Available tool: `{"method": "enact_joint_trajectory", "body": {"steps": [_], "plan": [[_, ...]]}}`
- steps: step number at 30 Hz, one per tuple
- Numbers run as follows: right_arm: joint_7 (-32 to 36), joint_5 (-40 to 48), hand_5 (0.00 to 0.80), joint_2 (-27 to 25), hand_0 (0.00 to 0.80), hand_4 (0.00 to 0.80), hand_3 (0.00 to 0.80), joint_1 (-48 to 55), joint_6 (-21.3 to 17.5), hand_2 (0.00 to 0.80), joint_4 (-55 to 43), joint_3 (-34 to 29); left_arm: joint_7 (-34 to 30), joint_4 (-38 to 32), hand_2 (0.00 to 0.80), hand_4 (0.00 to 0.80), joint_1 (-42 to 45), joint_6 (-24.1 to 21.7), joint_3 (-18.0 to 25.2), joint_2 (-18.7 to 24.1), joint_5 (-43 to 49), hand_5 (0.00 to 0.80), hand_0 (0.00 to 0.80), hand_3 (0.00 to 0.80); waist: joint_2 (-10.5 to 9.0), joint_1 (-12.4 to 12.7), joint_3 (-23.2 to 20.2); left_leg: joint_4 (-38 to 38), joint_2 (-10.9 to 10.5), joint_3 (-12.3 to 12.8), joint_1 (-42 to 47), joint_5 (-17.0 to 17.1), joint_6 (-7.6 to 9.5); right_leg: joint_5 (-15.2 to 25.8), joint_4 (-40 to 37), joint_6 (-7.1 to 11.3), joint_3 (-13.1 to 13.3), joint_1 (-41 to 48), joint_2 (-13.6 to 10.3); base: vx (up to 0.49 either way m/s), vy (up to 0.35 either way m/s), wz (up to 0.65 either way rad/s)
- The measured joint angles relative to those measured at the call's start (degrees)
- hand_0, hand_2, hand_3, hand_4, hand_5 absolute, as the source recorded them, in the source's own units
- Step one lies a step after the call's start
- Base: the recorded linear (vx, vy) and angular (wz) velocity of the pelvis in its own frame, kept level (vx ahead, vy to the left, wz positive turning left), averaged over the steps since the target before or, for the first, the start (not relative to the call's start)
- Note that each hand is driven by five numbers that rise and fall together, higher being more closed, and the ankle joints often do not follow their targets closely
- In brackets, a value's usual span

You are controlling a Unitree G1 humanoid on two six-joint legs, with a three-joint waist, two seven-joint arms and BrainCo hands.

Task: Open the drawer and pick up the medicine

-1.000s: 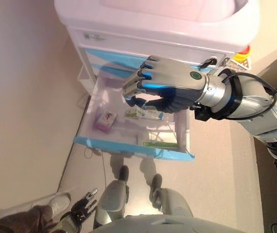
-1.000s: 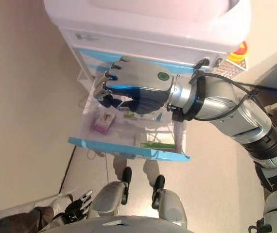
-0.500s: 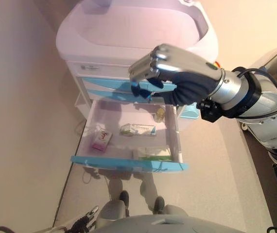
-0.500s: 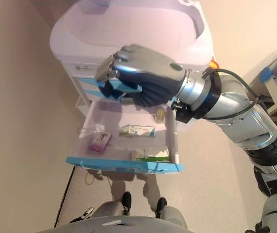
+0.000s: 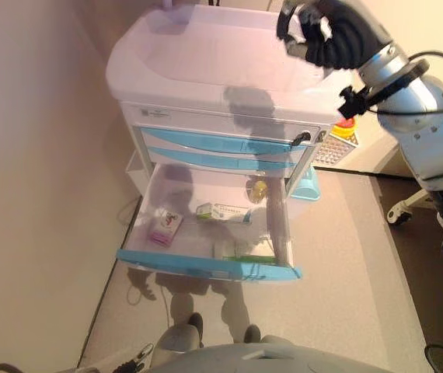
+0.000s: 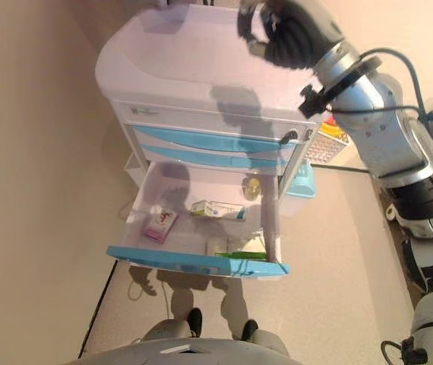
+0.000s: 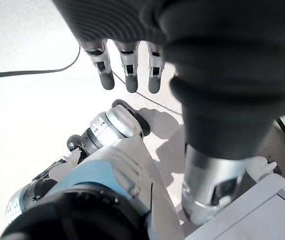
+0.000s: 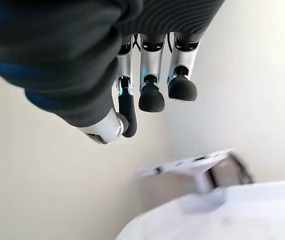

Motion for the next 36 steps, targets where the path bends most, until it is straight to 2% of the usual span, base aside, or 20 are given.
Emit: {"method": "enact_joint_trajectory", "body": {"steps": [6, 8, 11, 16, 20, 24, 30, 36], "plan": [[-2.31, -0.17, 0.800, -0.82, 0.800, 0.800, 0.800, -4.73, 1.14, 0.800, 11.08, 4.54, 0.78, -0.54, 0.000, 0.000, -0.09, 2.11, 0.04, 1.14, 0.04, 0.000, 0.000, 0.000, -0.42, 1.41, 0.19, -0.01, -0.10, -0.66, 0.04, -0.02, 0.06, 0.14, -0.38, -0.11, -0.48, 0.66, -0.03, 0.046, 0.041, 0.05], [-2.70, 2.44, 0.800, -0.82, 0.800, 0.800, 0.800, -6.47, 1.65, 0.800, 15.63, 6.55, 0.81, -0.78, 0.000, 0.000, -0.21, 2.45, 0.00, 1.56, 0.04, 0.000, 0.000, 0.000, -0.48, 1.97, 0.33, 0.01, -0.10, -0.85, -0.01, -0.02, 0.06, 0.14, -0.48, -0.11, -0.84, 0.73, -0.04, 0.010, 0.016, 0.06], [-2.73, 4.75, 0.800, -0.81, 0.800, 0.800, 0.800, -6.50, 1.76, 0.800, 19.16, 6.72, 0.96, -1.00, 0.000, 0.000, -0.20, 2.49, 0.00, 1.79, 0.04, 0.000, 0.000, 0.000, -0.68, 2.28, 1.05, 0.07, -0.17, -1.80, -0.01, 0.00, 0.01, 0.14, -0.99, -0.11, -1.65, 1.44, -0.10, 0.003, 0.012, 0.15], [-2.45, 5.31, 0.800, -0.81, 0.800, 0.800, 0.800, -6.50, 1.20, 0.800, 20.22, 7.16, 0.87, -1.22, 0.000, 0.000, -0.17, 3.34, 0.00, 1.72, 1.08, 0.000, 0.000, 0.000, -0.64, 3.22, 2.16, 0.08, -0.20, -2.01, 0.00, -0.01, -0.02, 0.15, -1.21, -0.13, -1.77, 1.59, -0.04, -0.002, 0.003, 0.02], [-0.97, 4.97, 0.800, -0.79, 0.800, 0.800, 0.800, -6.47, 0.04, 0.800, 17.19, 7.36, 0.90, -2.38, 0.000, 0.000, -0.12, 3.33, 0.01, 1.53, 2.06, 0.000, 0.000, 0.000, -0.60, 3.29, 2.83, 0.08, -0.23, -1.98, -0.02, -0.01, -0.02, 0.15, -1.36, -0.13, -1.73, 1.58, -0.03, -0.018, -0.003, 0.00], [1.98, 3.64, 0.800, -0.76, 0.800, 0.800, 0.800, -6.30, -1.34, 0.800, 7.74, 7.19, 0.92, -2.81, 0.000, 0.000, -0.12, 3.29, 0.03, 1.23, 2.19, 0.000, 0.000, 0.000, -0.57, 2.57, 3.08, 0.05, -0.22, -1.88, -0.01, -0.02, -0.03, 0.16, -1.39, -0.13, -1.66, 1.56, 0.01, -0.040, -0.011, -0.01], [6.66, 3.47, 0.800, -0.79, 0.800, 0.800, 0.800, -5.30, -1.43, 0.800, -4.38, 6.16, 0.79, -2.79, 0.000, 0.000, -0.14, 3.24, 0.09, 0.97, 2.21, 0.000, 0.000, 0.000, -0.54, 1.66, 3.14, -0.18, -0.13, -1.41, 0.28, -0.04, -0.03, 0.16, -1.24, -0.13, -1.39, 1.50, 0.01, -0.007, 0.003, -0.02], [9.08, 4.03, 0.800, -0.73, 0.800, 0.800, 0.800, -3.59, -0.88, 0.800, -6.77, 6.16, 0.67, -2.50, 0.000, 0.000, -0.01, 3.18, 0.12, 0.91, 2.19, 0.000, 0.000, 0.000, -0.49, 1.08, 3.17, -0.84, -0.08, -0.21, 1.29, -0.19, -0.30, 0.15, -0.97, -0.10, -0.12, 1.37, -0.02, -0.007, 0.006, -0.10]]}}
